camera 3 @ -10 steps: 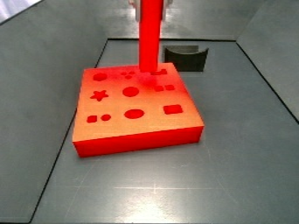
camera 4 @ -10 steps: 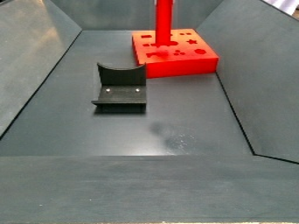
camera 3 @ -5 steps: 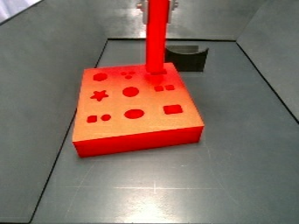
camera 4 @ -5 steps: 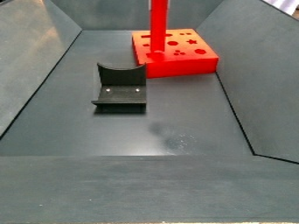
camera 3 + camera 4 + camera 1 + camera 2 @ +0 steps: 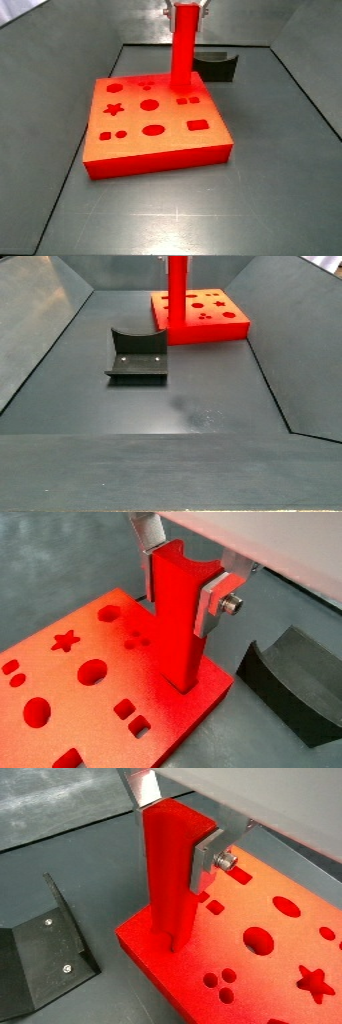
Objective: Pick up the arch object. Move up. Rotate the arch object. Move to above the board. Insert the arch object.
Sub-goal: Insert the arch object.
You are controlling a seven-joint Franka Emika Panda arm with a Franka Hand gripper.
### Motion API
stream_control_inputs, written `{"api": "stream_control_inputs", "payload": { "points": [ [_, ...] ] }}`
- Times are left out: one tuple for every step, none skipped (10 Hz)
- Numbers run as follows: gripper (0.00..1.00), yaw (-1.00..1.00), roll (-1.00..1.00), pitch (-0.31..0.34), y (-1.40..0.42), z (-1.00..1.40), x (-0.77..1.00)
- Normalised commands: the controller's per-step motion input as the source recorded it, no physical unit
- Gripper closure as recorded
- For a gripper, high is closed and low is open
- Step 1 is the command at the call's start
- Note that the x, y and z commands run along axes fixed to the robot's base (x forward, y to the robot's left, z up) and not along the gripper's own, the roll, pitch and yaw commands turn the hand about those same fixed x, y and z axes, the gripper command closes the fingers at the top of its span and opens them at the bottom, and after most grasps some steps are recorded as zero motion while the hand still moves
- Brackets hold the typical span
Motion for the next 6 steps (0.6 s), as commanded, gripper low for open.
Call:
{"api": "stream_control_inputs", "payload": {
  "points": [
    [1.0, 0.0, -0.11, -0.047, 0.0, -0.26, -0.09],
    [1.0, -0.01, -0.08, -0.013, 0.0, -0.36, 0.0],
    [1.0, -0.19, -0.04, 0.0, -0.01, -0.38, 0.06],
    [1.0, -0.22, -0.04, 0.0, -0.01, -0.39, 0.06],
    [1.0, -0.17, 0.0, 0.0, 0.0, -0.44, 0.03],
    [1.0, -0.13, 0.0, 0.0, 0.0, -0.45, 0.07]
  ]
}}
